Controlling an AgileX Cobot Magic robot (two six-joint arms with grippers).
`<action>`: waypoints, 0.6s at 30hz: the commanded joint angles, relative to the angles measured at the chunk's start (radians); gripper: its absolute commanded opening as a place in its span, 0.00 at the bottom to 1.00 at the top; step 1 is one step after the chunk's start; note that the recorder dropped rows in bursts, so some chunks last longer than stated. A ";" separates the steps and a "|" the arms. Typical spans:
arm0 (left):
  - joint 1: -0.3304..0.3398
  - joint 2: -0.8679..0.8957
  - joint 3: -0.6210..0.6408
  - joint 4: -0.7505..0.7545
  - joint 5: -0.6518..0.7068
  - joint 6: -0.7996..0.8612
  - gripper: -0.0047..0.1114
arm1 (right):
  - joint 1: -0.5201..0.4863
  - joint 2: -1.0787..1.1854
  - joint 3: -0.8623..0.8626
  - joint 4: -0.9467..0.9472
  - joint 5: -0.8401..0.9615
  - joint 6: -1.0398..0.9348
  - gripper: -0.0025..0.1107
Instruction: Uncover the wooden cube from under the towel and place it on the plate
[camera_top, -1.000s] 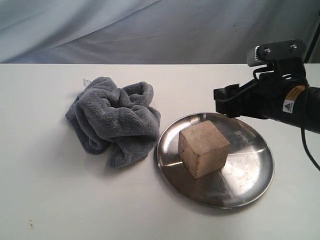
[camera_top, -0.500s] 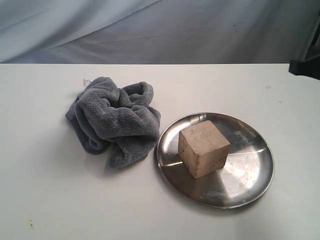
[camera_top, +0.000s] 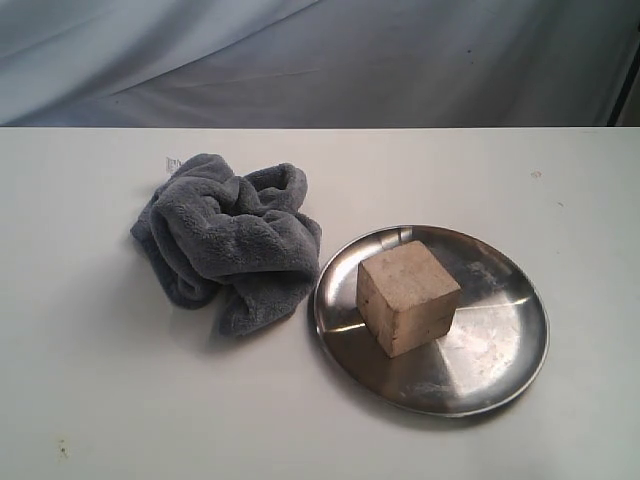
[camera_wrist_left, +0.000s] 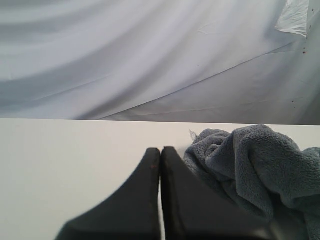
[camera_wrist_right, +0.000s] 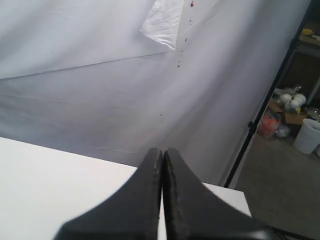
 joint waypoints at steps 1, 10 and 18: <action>-0.001 -0.002 0.004 0.001 -0.002 -0.003 0.05 | -0.007 -0.143 0.059 0.027 0.045 -0.028 0.02; -0.001 -0.002 0.004 0.001 -0.002 -0.003 0.05 | -0.007 -0.374 0.250 0.085 0.032 -0.019 0.02; -0.001 -0.002 0.004 0.001 -0.002 -0.003 0.05 | -0.007 -0.530 0.366 0.173 0.003 -0.019 0.02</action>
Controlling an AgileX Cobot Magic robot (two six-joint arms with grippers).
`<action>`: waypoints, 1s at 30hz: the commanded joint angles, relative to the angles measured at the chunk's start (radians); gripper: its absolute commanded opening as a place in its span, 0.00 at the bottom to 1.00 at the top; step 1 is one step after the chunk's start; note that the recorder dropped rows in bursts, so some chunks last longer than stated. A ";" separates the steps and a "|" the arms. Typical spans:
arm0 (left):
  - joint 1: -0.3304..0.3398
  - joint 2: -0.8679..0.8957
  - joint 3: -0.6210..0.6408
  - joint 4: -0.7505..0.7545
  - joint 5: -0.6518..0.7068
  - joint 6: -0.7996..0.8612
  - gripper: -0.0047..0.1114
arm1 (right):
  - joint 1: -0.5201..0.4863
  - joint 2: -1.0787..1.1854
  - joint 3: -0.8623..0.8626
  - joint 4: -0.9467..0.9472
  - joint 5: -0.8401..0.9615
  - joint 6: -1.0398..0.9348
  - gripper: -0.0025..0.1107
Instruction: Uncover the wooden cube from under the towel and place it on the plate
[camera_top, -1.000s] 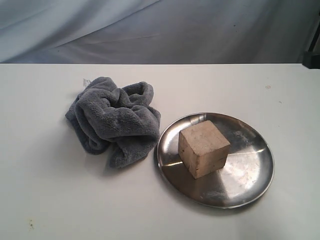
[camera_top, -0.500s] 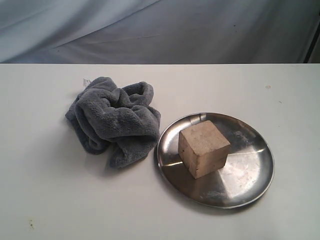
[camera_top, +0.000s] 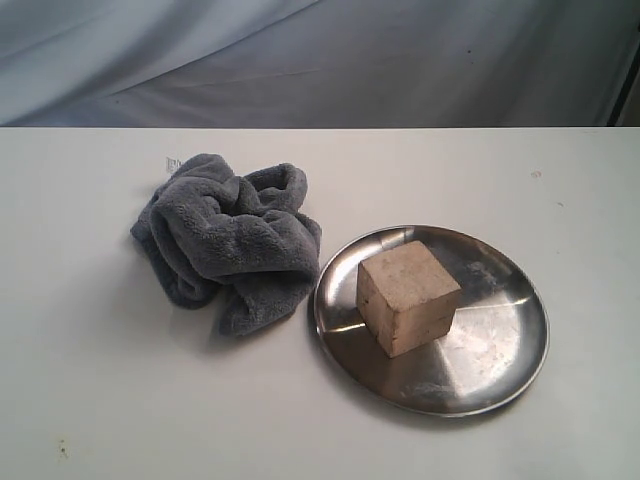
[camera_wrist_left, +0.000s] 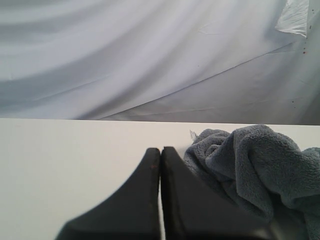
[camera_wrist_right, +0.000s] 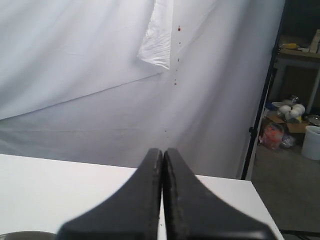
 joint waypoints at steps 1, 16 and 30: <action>-0.001 -0.002 0.004 0.001 -0.002 -0.003 0.05 | -0.005 -0.090 0.058 0.034 -0.014 -0.005 0.02; -0.001 -0.002 0.004 0.001 -0.002 -0.003 0.05 | 0.029 -0.220 0.165 0.102 0.059 -0.031 0.02; -0.001 -0.002 0.004 0.001 -0.002 -0.003 0.05 | 0.031 -0.360 0.228 0.113 0.027 -0.040 0.02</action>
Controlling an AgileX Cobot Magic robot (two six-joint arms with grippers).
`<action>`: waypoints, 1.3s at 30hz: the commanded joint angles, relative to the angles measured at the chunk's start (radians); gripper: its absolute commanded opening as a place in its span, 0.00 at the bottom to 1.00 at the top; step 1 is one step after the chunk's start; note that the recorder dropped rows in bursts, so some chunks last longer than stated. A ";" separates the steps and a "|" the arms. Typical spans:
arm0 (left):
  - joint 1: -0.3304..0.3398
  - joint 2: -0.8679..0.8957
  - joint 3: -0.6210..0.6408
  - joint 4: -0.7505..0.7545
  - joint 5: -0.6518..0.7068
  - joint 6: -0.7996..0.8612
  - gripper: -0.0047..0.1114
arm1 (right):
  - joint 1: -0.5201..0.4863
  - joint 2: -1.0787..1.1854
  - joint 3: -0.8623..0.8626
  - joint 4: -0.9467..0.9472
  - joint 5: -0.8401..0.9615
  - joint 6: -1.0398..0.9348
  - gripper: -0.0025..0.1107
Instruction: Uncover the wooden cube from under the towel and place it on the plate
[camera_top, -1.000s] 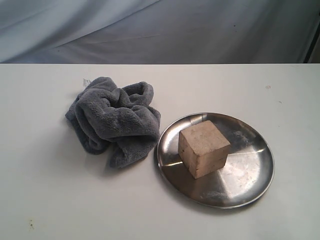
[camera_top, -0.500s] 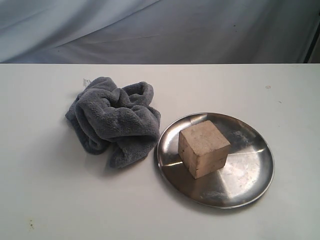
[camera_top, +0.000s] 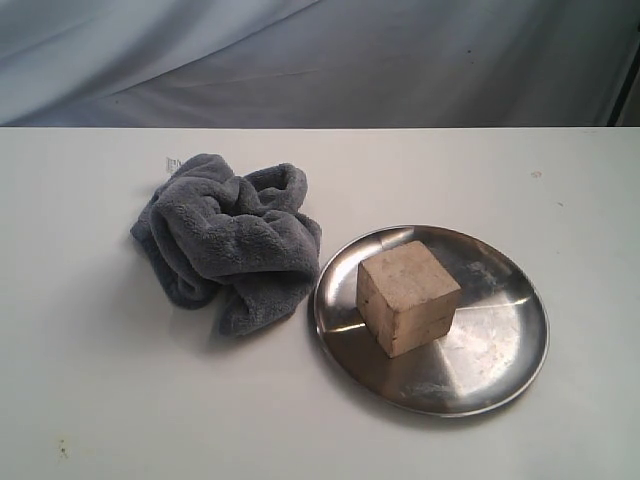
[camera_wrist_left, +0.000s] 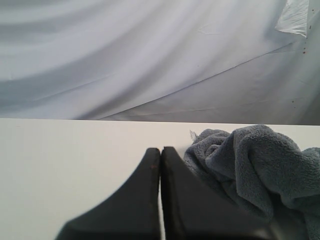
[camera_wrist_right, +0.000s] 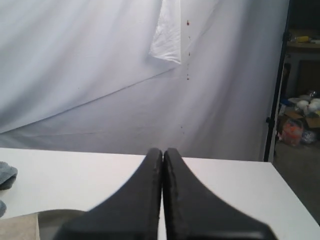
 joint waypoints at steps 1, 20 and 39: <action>-0.001 -0.002 0.004 0.001 -0.002 -0.003 0.05 | 0.001 -0.068 0.005 0.008 -0.019 -0.010 0.02; -0.001 -0.002 0.004 0.001 -0.002 0.000 0.05 | 0.001 -0.110 0.043 0.002 0.083 -0.055 0.02; -0.001 -0.002 0.004 0.001 -0.002 -0.001 0.05 | 0.001 -0.110 0.121 0.046 0.062 -0.212 0.02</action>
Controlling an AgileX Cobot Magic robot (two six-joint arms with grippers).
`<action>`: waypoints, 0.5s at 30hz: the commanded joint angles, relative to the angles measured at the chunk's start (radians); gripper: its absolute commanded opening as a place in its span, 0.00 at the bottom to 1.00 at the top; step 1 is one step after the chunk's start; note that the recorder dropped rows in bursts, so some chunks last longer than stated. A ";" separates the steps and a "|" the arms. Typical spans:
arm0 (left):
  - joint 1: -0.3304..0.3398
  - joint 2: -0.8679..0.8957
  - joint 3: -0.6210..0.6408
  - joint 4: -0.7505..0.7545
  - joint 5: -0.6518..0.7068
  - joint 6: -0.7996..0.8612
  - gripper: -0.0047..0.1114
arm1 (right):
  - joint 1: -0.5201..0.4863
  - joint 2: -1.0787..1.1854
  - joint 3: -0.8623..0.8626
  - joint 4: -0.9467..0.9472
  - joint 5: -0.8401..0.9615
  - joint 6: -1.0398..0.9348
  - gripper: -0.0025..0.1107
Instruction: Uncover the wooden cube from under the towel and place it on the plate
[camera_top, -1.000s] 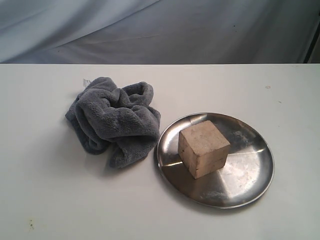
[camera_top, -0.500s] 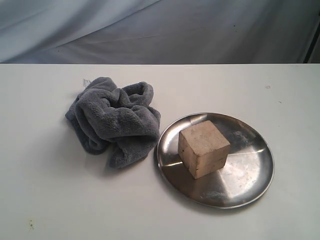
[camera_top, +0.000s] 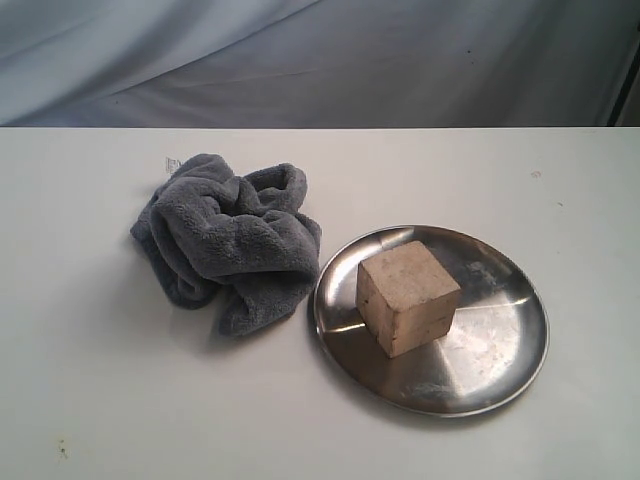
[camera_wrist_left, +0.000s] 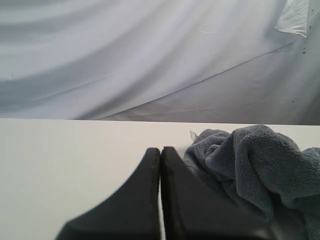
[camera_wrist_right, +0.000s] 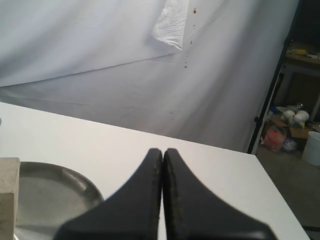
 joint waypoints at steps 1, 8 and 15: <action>-0.001 -0.002 0.004 0.001 -0.002 -0.001 0.05 | 0.001 -0.003 0.004 0.005 0.041 0.000 0.02; -0.001 -0.002 0.004 0.001 -0.002 -0.003 0.05 | 0.001 -0.003 0.004 0.005 0.043 0.105 0.02; -0.001 -0.002 0.004 0.001 -0.002 -0.001 0.05 | 0.001 -0.003 0.004 0.005 0.043 0.105 0.02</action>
